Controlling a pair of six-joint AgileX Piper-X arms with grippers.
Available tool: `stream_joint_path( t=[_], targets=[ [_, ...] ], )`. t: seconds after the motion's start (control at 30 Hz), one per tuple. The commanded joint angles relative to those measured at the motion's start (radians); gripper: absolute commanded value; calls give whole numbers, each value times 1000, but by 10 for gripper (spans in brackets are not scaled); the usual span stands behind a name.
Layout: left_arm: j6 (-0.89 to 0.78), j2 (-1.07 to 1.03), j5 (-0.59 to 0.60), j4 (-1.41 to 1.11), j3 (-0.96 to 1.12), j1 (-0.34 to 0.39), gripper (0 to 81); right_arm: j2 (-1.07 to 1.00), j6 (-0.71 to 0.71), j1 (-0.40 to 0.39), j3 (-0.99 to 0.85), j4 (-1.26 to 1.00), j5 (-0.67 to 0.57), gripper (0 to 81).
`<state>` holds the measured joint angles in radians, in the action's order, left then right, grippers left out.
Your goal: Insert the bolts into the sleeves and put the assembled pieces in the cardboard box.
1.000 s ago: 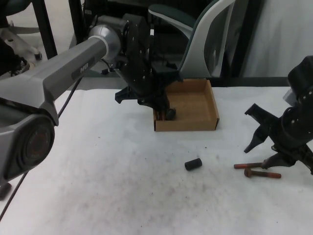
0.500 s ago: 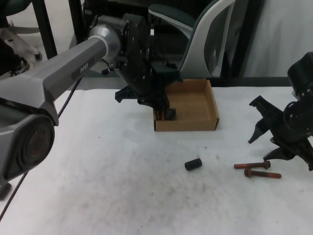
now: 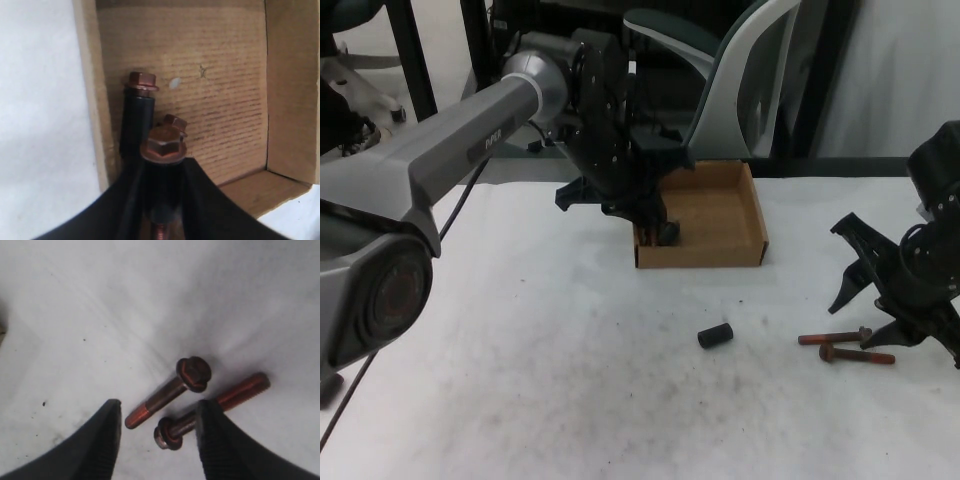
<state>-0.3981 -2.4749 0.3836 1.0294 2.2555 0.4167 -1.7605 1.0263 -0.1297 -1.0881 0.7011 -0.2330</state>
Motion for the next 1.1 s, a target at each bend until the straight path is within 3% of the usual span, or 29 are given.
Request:
stream_joint_path(
  t=[0.0, 0.37, 0.67, 1.07],
  targets=[
    [6, -6, 6, 14, 10, 1, 8, 5, 3, -7, 3, 26, 22, 446],
    [6, -6, 6, 15, 10, 1, 1, -13, 38, -12, 3, 14, 71, 446],
    [-16, -6, 18, 15, 10, 1, 323, -42, 127, -54, 3, -39, 76, 446],
    [-20, 11, 35, 21, 10, -5, 344, -53, 174, -57, 3, -14, 124, 446]
  ],
)
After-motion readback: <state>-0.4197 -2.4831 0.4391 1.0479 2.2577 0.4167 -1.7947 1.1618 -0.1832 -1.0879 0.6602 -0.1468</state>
